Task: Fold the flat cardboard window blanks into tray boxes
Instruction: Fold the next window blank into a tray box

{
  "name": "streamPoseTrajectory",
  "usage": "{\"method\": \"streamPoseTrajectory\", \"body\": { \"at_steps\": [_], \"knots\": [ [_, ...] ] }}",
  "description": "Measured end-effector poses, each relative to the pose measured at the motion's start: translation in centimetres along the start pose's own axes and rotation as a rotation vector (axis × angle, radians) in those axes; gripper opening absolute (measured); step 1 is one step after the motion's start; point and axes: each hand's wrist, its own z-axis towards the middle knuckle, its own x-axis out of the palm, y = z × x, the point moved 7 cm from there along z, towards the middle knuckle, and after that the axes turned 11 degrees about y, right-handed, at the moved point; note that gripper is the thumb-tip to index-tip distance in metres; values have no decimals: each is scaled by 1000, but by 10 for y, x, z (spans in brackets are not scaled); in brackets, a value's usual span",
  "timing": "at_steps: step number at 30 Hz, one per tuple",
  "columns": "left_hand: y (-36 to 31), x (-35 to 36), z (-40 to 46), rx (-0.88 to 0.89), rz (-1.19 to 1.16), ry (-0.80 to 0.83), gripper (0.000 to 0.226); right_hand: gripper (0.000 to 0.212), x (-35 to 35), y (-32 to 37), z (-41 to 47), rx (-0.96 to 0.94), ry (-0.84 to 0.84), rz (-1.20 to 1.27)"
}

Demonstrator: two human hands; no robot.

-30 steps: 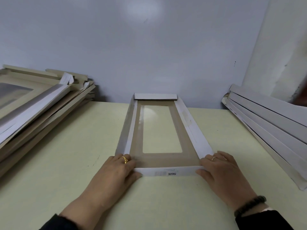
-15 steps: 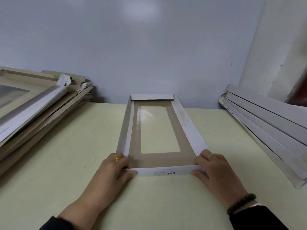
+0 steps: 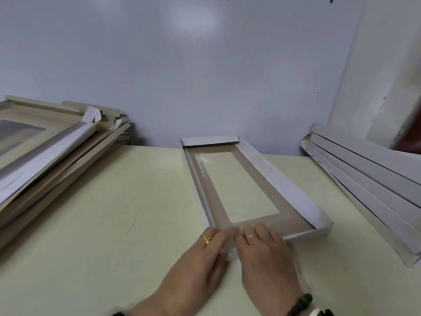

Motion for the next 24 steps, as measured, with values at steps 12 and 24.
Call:
{"method": "streamPoseTrajectory", "body": {
  "at_steps": [12, 24],
  "knots": [
    [19, -11, -6, -75, -142, -208, 55, 44, 6, 2, -7, 188, 198, 226],
    [42, 16, 0, -251, 257, 117, 38, 29, -83, -66, -1, 233, -358, 225]
  ]
}}
